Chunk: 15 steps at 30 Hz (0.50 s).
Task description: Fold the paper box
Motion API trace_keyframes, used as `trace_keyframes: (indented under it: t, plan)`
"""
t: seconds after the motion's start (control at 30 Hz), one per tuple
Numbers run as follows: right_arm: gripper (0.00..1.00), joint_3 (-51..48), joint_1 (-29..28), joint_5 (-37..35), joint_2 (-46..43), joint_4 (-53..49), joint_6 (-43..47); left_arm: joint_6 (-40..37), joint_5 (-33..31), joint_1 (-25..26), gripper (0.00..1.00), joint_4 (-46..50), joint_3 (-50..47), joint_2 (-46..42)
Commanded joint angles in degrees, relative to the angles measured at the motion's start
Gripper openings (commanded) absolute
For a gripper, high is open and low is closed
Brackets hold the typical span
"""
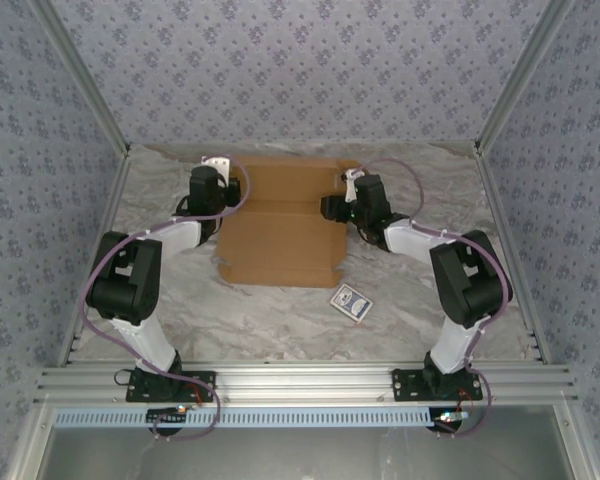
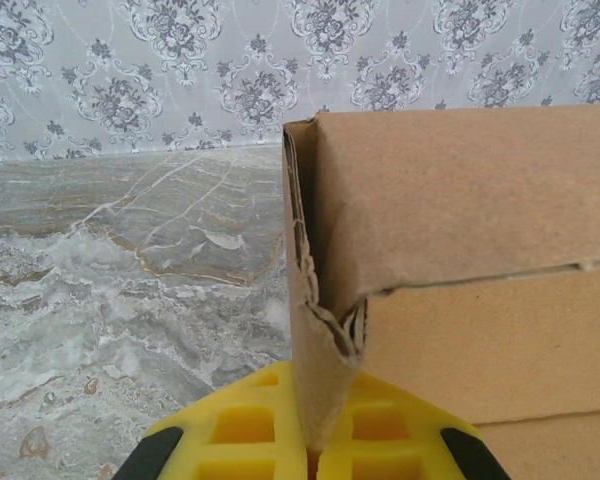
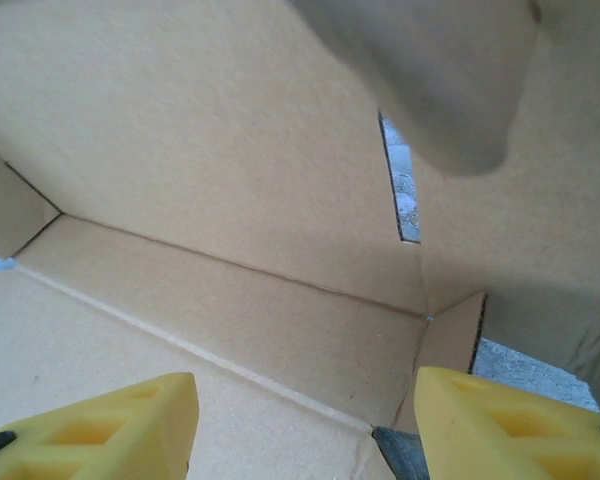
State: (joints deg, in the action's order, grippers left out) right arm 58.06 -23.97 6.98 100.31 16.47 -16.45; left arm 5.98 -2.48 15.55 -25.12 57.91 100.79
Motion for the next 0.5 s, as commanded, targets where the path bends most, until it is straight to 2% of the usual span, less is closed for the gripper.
trace_keyframes:
  t: [0.0, 0.3, 0.47]
  plan:
    - [0.63, -2.2, 0.0, -0.7, -3.4, -3.6, 2.2, -0.7, -0.7, 0.2, 0.01, -1.6, 0.4, -1.6]
    - [0.64, -5.7, -0.2, -2.3, -15.4, -11.4, 8.0, -0.6, -0.5, 0.2, 0.02, -1.8, 0.4, -1.6]
    - [0.63, -5.5, 2.5, -1.7, -22.0, -16.6, 12.0, -0.5, -0.2, 0.2, 0.02, -1.8, 0.4, -1.7]
